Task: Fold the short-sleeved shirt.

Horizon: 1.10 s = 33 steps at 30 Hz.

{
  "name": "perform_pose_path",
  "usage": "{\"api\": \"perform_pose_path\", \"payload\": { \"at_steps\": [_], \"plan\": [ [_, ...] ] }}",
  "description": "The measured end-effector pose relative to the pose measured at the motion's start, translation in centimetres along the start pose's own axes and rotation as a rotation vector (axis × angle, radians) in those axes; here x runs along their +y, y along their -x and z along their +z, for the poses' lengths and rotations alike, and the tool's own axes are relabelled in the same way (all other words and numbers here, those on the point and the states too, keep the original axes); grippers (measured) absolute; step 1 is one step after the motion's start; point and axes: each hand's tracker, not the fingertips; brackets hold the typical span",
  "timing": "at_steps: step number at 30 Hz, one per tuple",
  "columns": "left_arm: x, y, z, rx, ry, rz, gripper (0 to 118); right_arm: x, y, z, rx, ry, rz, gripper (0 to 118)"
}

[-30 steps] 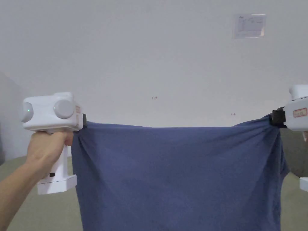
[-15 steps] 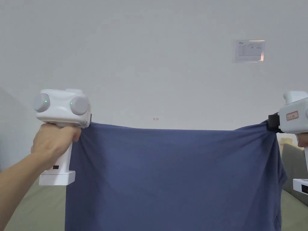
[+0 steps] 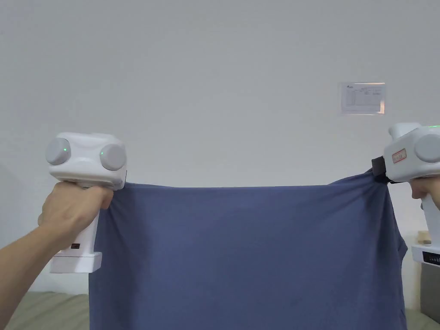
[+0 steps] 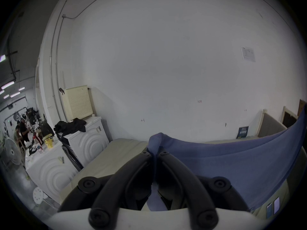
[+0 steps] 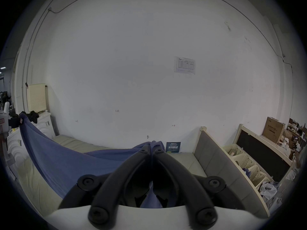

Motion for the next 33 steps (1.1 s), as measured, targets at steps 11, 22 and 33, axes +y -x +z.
{"api": "perform_pose_path", "payload": {
  "at_steps": [11, 22, 33],
  "plan": [
    [2.0, -2.8, -8.5, 0.056, -0.018, -0.031, 0, 0.7, 1.6, -8.7, -0.045, -0.03, -0.011, 4],
    [-2.7, -5.1, -15.7, 0.1, 0.027, -0.033, 0, -2.7, 3.1, -14.8, -0.032, 0.016, 0.006, 4],
    [-17.1, -6.5, -18.2, 0.047, 0.239, -0.104, 0, -18.8, 3.7, -15.7, -0.013, 0.27, 0.024, 4]
  ]
}}
